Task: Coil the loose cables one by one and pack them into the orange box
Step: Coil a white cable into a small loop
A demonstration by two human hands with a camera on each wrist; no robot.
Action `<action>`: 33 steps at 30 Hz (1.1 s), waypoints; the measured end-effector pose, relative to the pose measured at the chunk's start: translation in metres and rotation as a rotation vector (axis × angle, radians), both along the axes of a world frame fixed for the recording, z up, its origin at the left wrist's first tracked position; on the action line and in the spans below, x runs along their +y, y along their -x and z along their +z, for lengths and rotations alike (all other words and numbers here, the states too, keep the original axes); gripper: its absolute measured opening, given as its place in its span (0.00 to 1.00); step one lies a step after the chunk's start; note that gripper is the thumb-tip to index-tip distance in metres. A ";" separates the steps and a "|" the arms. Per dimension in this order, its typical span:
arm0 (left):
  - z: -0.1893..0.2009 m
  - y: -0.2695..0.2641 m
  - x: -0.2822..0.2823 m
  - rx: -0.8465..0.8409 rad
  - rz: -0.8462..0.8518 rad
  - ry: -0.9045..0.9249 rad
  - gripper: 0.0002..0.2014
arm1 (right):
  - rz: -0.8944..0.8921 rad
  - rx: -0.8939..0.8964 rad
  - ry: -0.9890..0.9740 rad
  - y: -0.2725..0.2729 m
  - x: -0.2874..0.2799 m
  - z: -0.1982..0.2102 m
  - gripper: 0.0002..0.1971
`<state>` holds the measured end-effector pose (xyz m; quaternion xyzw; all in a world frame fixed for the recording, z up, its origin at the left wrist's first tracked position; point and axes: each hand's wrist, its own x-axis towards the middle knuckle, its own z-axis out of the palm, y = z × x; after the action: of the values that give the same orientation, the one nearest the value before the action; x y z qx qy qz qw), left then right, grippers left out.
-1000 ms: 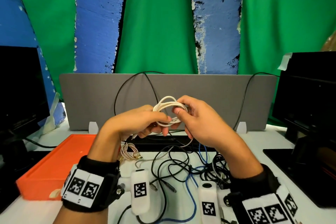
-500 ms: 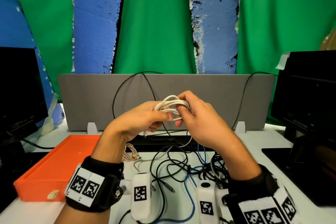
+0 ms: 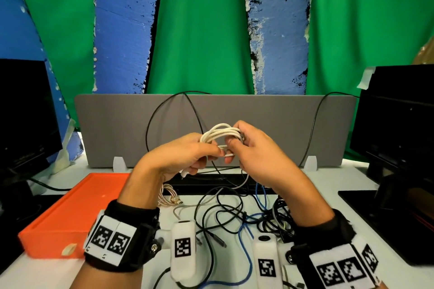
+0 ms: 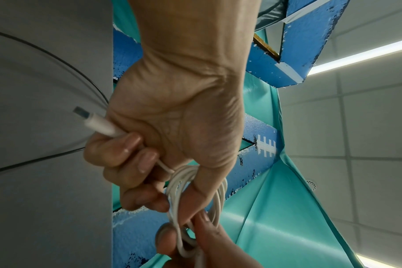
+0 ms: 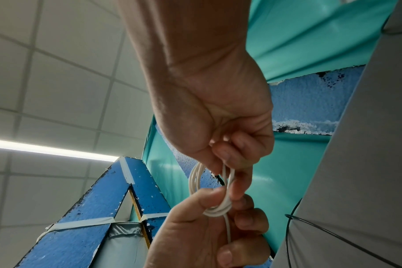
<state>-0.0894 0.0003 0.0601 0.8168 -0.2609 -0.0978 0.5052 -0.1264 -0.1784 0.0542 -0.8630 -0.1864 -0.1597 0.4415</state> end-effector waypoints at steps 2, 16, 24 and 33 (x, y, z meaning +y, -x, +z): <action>-0.001 0.000 0.000 -0.001 -0.009 -0.018 0.06 | 0.007 0.026 0.019 -0.001 -0.001 -0.001 0.09; -0.006 -0.008 -0.004 -0.209 0.024 0.013 0.17 | -0.109 0.046 0.063 -0.004 -0.007 -0.001 0.03; -0.006 -0.007 -0.006 -0.259 -0.030 0.177 0.16 | 0.014 0.200 -0.070 -0.008 -0.015 0.001 0.08; -0.017 -0.008 -0.025 -0.083 -0.152 0.553 0.06 | 0.482 0.586 -0.625 -0.010 -0.033 0.003 0.09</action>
<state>-0.0812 -0.0243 0.0431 0.6294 -0.3584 -0.0268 0.6889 -0.1164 -0.2115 0.0575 -0.6301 -0.1921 0.1483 0.7376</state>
